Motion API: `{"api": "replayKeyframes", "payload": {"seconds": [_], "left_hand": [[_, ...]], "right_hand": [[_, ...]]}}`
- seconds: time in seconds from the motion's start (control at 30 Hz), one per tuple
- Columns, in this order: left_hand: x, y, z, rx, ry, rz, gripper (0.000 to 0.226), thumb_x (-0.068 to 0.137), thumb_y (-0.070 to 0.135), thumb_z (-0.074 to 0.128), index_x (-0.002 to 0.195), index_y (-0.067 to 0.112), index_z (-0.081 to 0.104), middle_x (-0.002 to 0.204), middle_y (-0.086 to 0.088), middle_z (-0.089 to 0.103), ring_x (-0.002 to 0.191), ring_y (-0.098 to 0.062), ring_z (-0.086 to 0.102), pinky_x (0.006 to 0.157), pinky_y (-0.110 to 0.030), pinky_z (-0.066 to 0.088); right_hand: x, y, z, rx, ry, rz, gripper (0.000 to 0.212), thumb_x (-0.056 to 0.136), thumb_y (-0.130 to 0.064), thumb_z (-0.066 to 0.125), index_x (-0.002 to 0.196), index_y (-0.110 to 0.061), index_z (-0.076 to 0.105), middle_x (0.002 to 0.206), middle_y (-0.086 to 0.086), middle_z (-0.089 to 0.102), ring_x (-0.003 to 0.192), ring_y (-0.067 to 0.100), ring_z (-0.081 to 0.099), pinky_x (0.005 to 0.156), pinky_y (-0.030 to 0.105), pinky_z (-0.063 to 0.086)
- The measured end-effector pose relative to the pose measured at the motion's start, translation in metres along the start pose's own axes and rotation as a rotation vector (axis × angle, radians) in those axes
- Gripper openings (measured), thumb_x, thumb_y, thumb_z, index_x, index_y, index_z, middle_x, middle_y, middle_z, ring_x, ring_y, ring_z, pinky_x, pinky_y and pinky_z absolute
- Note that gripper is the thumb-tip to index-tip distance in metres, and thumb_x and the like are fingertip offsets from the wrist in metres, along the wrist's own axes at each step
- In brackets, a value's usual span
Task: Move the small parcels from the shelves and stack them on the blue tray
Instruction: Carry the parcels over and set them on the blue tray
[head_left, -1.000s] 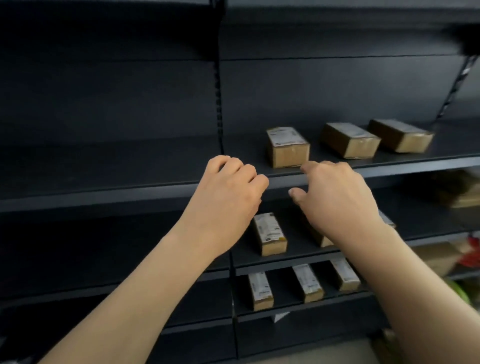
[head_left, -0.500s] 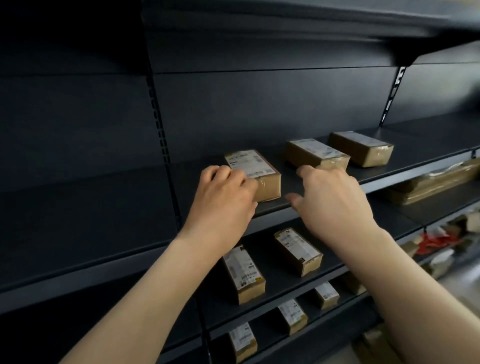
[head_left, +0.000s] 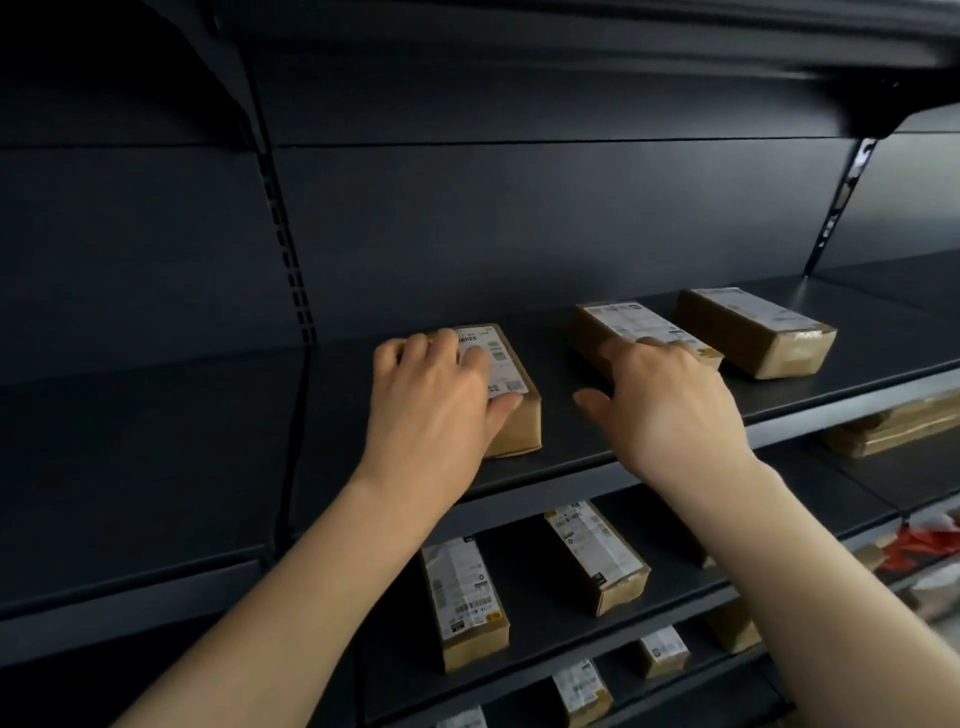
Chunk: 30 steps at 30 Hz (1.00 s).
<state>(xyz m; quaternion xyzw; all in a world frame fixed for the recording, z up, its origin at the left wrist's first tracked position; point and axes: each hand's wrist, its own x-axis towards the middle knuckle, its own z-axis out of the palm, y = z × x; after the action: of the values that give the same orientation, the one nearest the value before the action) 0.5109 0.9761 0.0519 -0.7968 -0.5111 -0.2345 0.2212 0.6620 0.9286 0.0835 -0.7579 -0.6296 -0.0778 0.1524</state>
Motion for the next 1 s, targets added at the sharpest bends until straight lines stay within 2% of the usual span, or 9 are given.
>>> {"api": "replayKeyframes", "payload": {"seconds": [0.13,0.23,0.3,0.47,0.63,0.83,1.0], "left_hand": [[0.01,0.025,-0.003,0.124,-0.153,-0.172,0.085,0.073,0.076,0.024,0.096,0.007,0.068,0.091,-0.013,0.062,0.085,-0.032,0.056,0.082,-0.043,0.039],[0.016,0.046,-0.005,0.216,-0.335,-0.331,0.104,0.065,0.085,0.009,0.119,0.011,0.057,0.115,-0.016,0.055,0.102,-0.036,0.051,0.088,-0.045,0.037],[0.018,0.056,-0.003,0.233,-0.403,-0.406,0.102,0.065,0.086,0.011,0.129,0.015,0.048,0.123,-0.017,0.048,0.108,-0.037,0.047,0.09,-0.046,0.037],[0.022,0.071,0.004,0.163,-0.534,-0.578,0.089,0.072,0.083,0.031,0.139,0.026,0.029,0.129,-0.019,0.039,0.113,-0.038,0.045,0.088,-0.046,0.041],[0.022,0.079,0.008,0.014,-0.441,-0.69,0.078,0.075,0.068,0.054,0.136,0.026,0.029,0.125,-0.016,0.037,0.111,-0.033,0.042,0.074,-0.036,0.04],[0.007,0.084,-0.005,0.141,-0.214,-0.671,0.084,0.074,0.066,0.056,0.137,0.02,0.025,0.129,-0.017,0.031,0.114,-0.034,0.035,0.084,-0.044,0.042],[-0.025,0.064,-0.041,0.266,-0.071,-0.705,0.085,0.069,0.064,0.06,0.134,0.016,0.034,0.121,-0.019,0.038,0.104,-0.035,0.041,0.076,-0.045,0.042]], "right_hand": [[0.026,0.033,0.003,-0.037,-0.023,-0.037,0.048,0.09,-0.045,0.055,0.128,-0.016,0.051,0.12,0.01,0.058,0.115,0.029,0.05,0.088,0.039,0.047],[0.044,0.059,0.005,-0.074,-0.046,-0.047,0.053,0.089,-0.05,0.054,0.13,-0.016,0.049,0.128,0.013,0.051,0.12,0.033,0.044,0.091,0.042,0.043],[0.054,0.073,0.009,-0.077,-0.078,-0.053,0.058,0.089,-0.054,0.052,0.133,-0.017,0.045,0.133,0.014,0.046,0.123,0.036,0.041,0.093,0.044,0.041],[0.071,0.094,0.022,0.024,-0.174,-0.062,0.07,0.086,-0.058,0.054,0.142,-0.021,0.032,0.141,0.014,0.032,0.125,0.042,0.037,0.093,0.048,0.041],[0.079,0.102,0.032,0.123,-0.177,-0.09,0.073,0.086,-0.053,0.057,0.143,-0.021,0.025,0.144,0.014,0.02,0.123,0.043,0.036,0.086,0.045,0.045],[0.066,0.089,0.029,0.133,-0.015,-0.206,0.067,0.085,-0.046,0.059,0.139,-0.017,0.03,0.139,0.016,0.019,0.115,0.045,0.033,0.083,0.048,0.042],[0.041,0.043,0.011,0.192,0.048,-0.374,0.065,0.083,-0.045,0.059,0.136,-0.018,0.035,0.138,0.012,0.021,0.115,0.041,0.032,0.086,0.046,0.04]]}}
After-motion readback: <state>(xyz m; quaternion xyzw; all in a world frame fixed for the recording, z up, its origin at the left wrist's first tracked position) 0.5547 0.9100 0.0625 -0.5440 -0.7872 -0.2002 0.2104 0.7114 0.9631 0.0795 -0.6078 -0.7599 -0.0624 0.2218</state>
